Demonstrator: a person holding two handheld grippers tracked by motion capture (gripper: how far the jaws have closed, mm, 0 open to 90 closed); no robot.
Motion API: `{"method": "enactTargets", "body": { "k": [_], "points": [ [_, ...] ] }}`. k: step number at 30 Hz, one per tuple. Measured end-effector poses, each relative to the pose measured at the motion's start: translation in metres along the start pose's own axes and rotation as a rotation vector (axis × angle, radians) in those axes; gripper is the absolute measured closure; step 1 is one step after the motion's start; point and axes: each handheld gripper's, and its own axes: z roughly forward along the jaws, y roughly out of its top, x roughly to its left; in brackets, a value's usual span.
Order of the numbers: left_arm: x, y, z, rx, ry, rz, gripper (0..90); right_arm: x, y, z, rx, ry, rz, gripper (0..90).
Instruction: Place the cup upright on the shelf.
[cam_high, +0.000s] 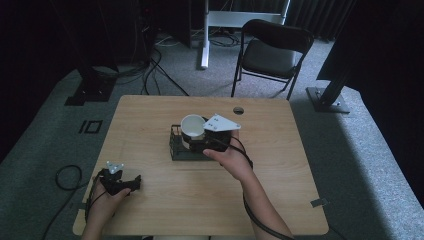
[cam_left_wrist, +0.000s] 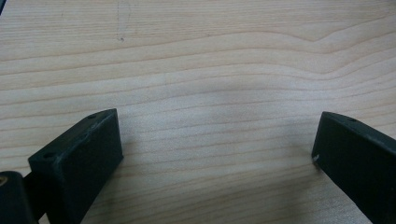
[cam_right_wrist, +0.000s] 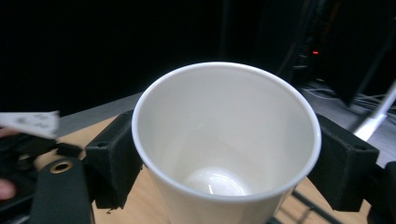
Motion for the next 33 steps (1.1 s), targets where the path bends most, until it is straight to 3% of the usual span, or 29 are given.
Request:
{"method": "enactTargets", "body": {
  "k": [4, 7, 11, 12, 22, 33],
  "points": [
    [0.000, 0.000, 0.000, 0.002, 0.000, 0.000, 1.9, -0.016, -0.003, 0.006, 0.010, -0.082, 0.022, 19.7],
    [0.000, 0.000, 0.000, -0.001, 0.000, 0.000, 1.9, -0.025, -0.008, 0.010, 0.026, -0.115, 0.056, 19.7],
    [0.000, 0.000, 0.000, -0.002, 0.001, -0.001, 1.9, -0.031, -0.014, 0.014, 0.042, -0.139, 0.057, 19.7],
    [0.000, 0.000, 0.000, -0.002, 0.001, 0.000, 1.9, -0.034, -0.019, 0.017, 0.058, -0.163, 0.050, 19.7],
    [0.000, 0.000, 0.000, -0.001, 0.001, 0.001, 1.9, -0.049, -0.045, 0.029, 0.111, -0.220, 0.091, 19.7],
    [0.000, 0.000, 0.000, -0.002, 0.000, -0.001, 1.9, -0.054, -0.066, 0.038, 0.160, -0.232, 0.095, 19.7]
  ]
}}
